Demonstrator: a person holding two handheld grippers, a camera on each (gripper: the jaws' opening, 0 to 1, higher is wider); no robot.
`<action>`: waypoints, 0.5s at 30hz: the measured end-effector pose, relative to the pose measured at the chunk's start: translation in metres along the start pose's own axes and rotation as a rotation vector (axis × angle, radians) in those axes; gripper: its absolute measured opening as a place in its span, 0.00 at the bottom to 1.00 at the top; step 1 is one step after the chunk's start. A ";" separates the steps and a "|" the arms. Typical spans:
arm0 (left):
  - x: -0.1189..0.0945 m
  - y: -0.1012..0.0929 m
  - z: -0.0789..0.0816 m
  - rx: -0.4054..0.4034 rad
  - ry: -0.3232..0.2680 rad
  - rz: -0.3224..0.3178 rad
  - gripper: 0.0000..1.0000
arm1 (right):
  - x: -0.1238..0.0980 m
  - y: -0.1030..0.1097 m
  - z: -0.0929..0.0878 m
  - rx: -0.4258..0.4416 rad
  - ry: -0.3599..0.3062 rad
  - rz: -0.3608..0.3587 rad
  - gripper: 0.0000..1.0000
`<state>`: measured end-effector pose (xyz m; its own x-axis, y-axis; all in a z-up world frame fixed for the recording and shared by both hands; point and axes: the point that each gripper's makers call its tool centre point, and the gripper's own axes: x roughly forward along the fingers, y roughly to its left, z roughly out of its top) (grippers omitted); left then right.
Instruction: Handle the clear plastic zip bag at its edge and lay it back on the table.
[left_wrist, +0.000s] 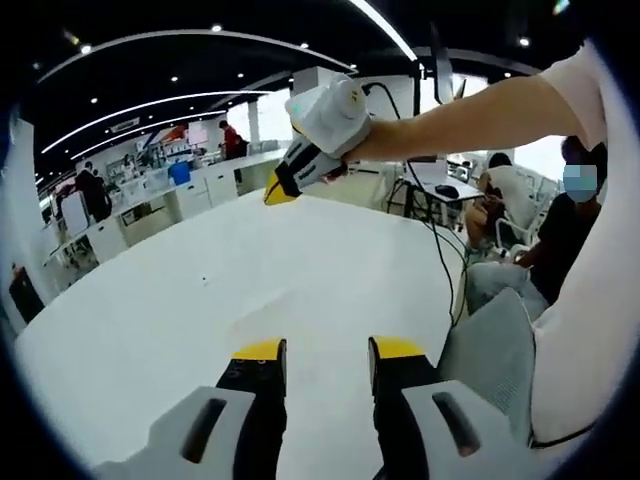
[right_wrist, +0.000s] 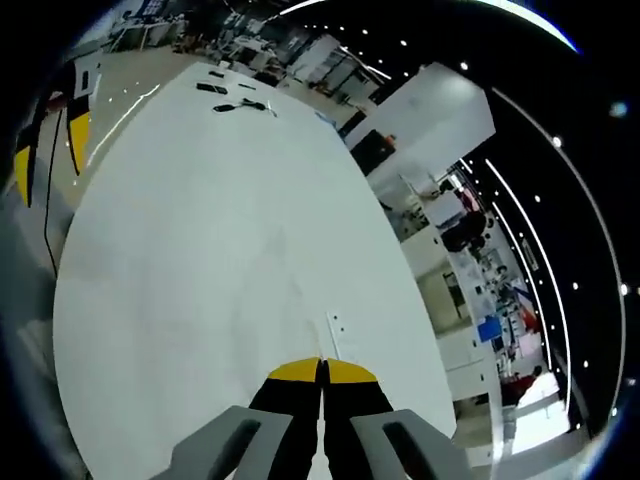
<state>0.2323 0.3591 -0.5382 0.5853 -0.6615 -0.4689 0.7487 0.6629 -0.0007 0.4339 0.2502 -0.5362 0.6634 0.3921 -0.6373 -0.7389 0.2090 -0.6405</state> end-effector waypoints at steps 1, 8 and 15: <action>0.000 0.001 -0.001 -0.008 -0.001 0.004 0.37 | 0.001 0.001 -0.001 0.000 0.003 -0.002 0.00; 0.001 0.001 -0.006 -0.049 -0.013 0.014 0.46 | 0.013 0.015 -0.008 -0.053 0.009 -0.019 0.00; 0.002 0.002 -0.014 -0.070 -0.010 0.021 0.50 | 0.020 0.029 -0.012 -0.096 0.014 -0.034 0.00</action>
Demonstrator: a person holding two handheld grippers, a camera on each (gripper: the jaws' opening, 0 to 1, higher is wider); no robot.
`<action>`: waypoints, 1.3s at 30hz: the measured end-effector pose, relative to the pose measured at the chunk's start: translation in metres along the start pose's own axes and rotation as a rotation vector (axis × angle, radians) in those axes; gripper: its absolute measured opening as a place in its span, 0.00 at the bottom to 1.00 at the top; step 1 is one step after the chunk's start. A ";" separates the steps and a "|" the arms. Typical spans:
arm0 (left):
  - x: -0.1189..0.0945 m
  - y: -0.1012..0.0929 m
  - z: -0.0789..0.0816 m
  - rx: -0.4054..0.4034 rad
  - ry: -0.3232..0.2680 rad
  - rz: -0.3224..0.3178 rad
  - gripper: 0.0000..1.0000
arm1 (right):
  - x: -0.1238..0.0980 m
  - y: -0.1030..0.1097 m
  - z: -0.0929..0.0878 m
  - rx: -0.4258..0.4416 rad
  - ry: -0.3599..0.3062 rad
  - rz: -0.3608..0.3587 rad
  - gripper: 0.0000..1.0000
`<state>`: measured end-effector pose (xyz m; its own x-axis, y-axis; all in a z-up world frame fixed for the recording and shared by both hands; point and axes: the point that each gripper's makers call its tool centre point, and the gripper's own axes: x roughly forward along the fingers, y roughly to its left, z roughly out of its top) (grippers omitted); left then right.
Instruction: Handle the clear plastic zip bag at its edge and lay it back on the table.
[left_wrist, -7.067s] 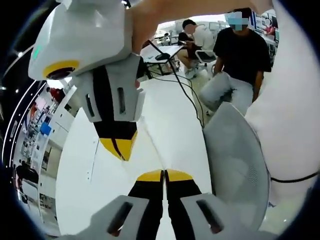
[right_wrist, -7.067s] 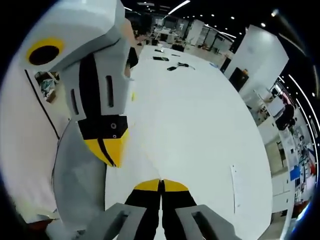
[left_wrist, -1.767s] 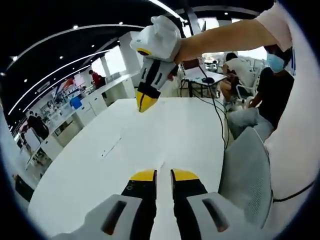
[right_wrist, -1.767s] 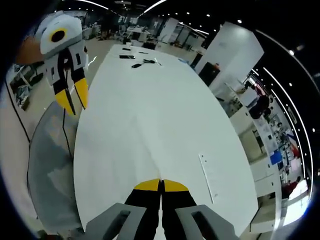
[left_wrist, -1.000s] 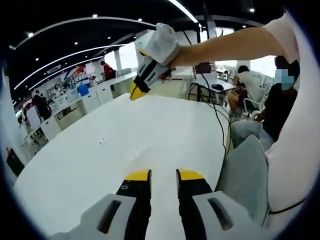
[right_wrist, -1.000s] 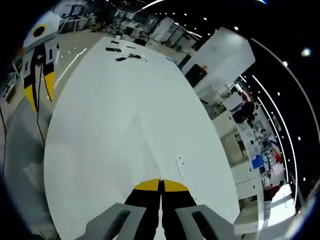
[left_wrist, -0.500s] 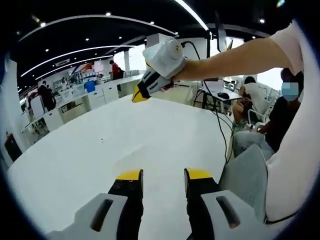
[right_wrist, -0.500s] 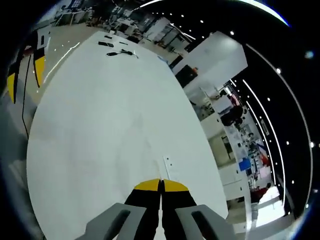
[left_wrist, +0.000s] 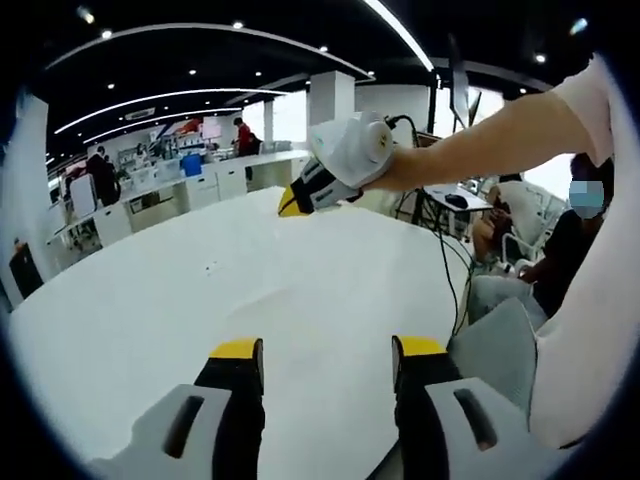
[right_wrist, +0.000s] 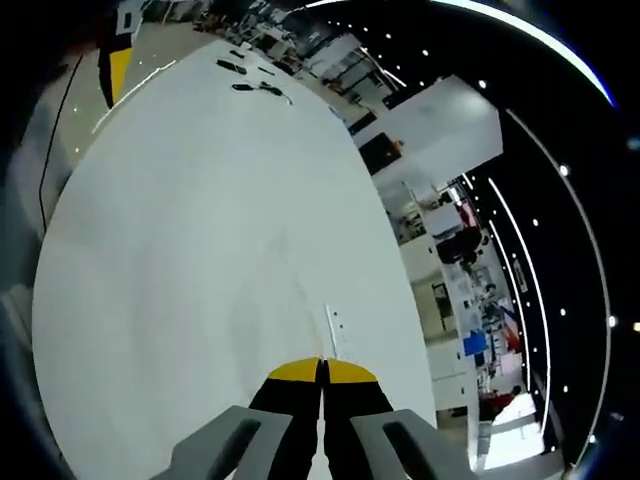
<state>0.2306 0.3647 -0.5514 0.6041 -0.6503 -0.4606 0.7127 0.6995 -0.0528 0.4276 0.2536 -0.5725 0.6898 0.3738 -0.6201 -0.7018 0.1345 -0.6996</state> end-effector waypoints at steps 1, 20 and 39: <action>0.000 0.001 -0.002 -0.004 0.002 0.000 0.49 | 0.002 0.004 0.001 -0.020 -0.005 0.000 0.00; 0.006 -0.008 -0.018 -0.031 0.031 -0.022 0.48 | 0.002 0.088 -0.003 -0.006 -0.008 0.074 0.00; 0.007 -0.012 -0.028 -0.039 0.050 -0.030 0.47 | 0.012 0.151 -0.010 -0.012 0.010 0.157 0.00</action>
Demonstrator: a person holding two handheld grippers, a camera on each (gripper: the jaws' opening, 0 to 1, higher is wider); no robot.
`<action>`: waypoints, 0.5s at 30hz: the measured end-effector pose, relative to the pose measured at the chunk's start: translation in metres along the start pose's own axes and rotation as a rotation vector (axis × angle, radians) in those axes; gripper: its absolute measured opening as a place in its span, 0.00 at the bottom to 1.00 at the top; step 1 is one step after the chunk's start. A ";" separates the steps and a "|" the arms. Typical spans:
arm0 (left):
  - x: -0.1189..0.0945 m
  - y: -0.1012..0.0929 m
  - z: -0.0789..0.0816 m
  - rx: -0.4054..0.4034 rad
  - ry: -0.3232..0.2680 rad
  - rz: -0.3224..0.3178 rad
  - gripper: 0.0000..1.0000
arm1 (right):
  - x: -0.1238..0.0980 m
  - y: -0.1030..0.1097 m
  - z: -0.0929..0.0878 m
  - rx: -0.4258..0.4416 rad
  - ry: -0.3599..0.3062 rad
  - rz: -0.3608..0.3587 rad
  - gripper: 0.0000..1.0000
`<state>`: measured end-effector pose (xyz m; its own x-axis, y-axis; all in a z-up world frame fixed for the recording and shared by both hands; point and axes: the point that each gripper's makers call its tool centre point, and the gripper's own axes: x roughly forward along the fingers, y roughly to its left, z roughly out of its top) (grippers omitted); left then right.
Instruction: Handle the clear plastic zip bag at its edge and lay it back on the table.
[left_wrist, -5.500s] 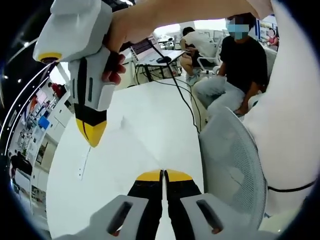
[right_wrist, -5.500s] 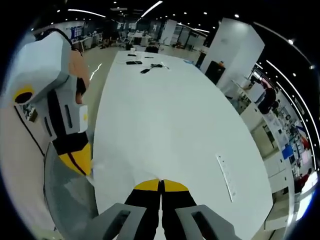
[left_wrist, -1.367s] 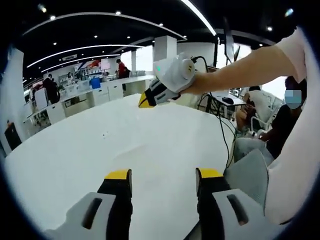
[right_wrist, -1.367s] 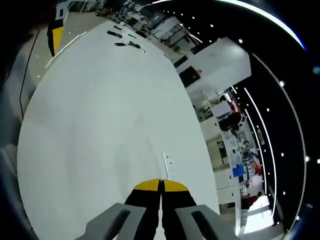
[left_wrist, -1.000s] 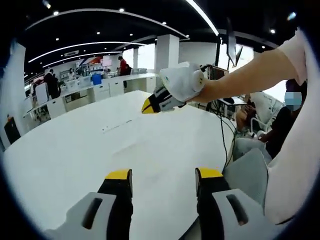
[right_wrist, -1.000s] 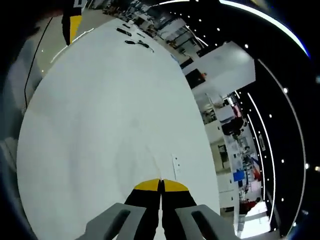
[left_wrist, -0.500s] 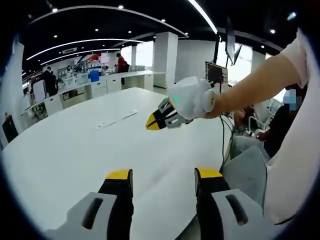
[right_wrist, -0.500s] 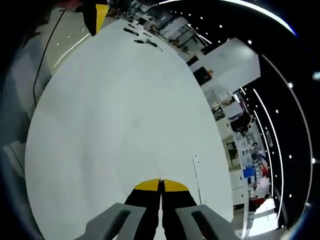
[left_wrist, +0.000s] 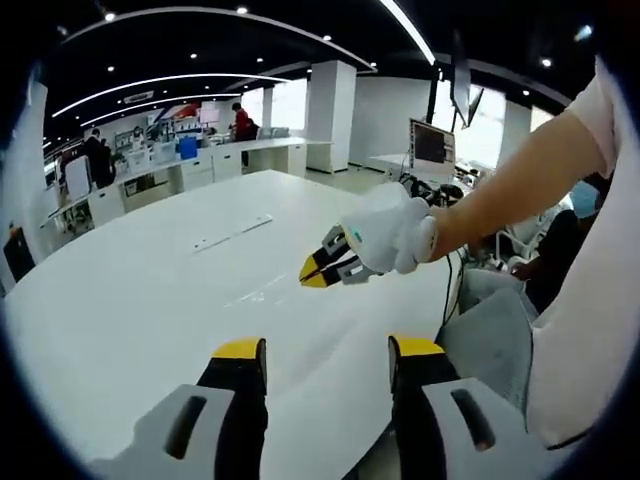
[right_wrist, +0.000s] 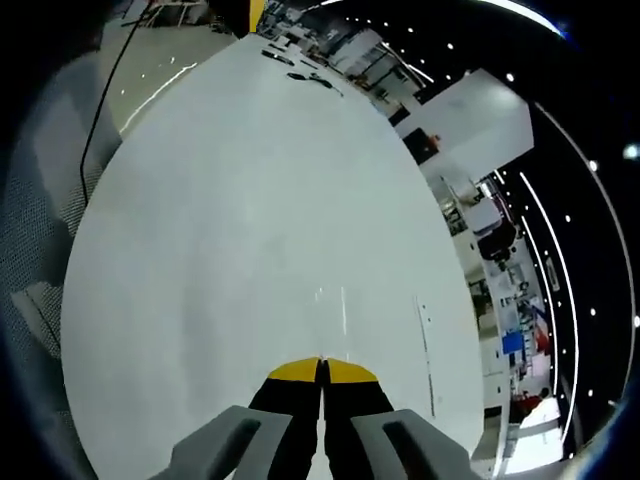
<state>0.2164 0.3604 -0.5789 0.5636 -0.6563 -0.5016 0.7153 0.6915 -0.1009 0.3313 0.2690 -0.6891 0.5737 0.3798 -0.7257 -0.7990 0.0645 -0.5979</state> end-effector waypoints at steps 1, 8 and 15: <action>0.000 0.000 0.000 0.000 0.000 -0.001 0.47 | 0.001 0.002 -0.002 0.001 0.006 0.004 0.00; 0.002 -0.002 -0.002 0.000 0.004 -0.006 0.47 | 0.004 0.008 -0.006 0.020 0.010 0.031 0.00; 0.003 -0.005 -0.002 0.001 0.009 -0.008 0.46 | 0.006 0.013 -0.004 0.035 0.010 0.052 0.03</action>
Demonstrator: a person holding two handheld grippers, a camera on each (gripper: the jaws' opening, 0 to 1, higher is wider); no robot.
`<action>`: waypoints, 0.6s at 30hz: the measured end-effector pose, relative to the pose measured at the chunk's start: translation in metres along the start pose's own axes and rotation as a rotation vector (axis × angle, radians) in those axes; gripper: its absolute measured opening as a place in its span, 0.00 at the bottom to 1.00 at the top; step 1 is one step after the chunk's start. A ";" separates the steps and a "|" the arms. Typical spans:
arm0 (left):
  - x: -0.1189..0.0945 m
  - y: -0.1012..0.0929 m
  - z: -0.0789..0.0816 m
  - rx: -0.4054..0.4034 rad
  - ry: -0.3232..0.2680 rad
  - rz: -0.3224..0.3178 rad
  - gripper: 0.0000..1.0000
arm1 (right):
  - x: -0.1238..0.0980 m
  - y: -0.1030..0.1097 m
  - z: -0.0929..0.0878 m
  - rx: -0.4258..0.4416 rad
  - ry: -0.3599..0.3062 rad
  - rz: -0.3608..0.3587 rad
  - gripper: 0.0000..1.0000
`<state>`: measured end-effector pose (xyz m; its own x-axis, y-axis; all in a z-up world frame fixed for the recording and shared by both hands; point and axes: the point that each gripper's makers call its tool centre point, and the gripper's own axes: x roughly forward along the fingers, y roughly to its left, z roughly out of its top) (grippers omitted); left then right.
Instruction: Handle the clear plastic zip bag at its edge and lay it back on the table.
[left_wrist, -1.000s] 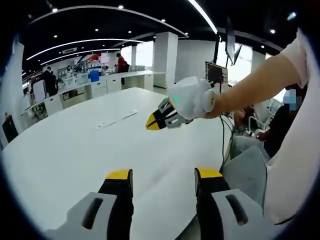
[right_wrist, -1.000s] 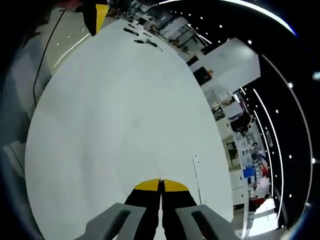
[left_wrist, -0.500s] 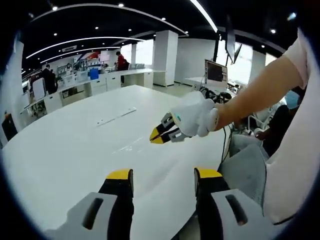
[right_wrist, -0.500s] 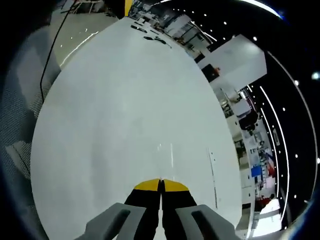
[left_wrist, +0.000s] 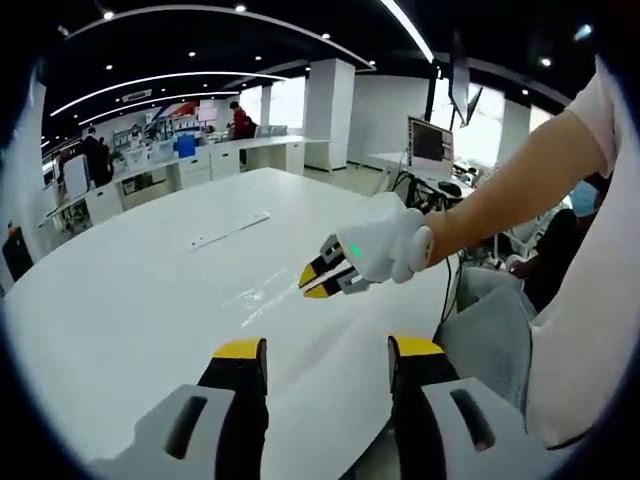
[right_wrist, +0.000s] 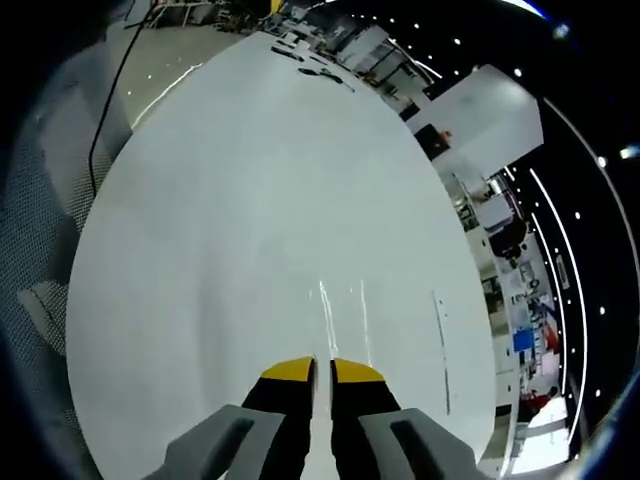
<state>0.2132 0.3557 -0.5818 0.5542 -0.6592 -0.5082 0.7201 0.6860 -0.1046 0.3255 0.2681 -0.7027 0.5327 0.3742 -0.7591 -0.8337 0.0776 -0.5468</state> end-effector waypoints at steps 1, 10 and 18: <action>0.000 0.000 0.000 0.000 0.001 0.000 0.46 | 0.000 0.001 0.000 0.006 0.000 0.005 0.04; 0.001 -0.002 -0.004 -0.003 0.007 -0.003 0.46 | 0.002 0.012 -0.005 0.121 -0.003 0.073 0.09; 0.001 -0.005 -0.004 -0.005 0.005 -0.006 0.46 | 0.004 0.024 -0.011 0.168 0.012 0.135 0.12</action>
<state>0.2086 0.3529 -0.5851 0.5478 -0.6619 -0.5116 0.7214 0.6834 -0.1118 0.3096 0.2609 -0.7227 0.4153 0.3806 -0.8262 -0.9097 0.1805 -0.3741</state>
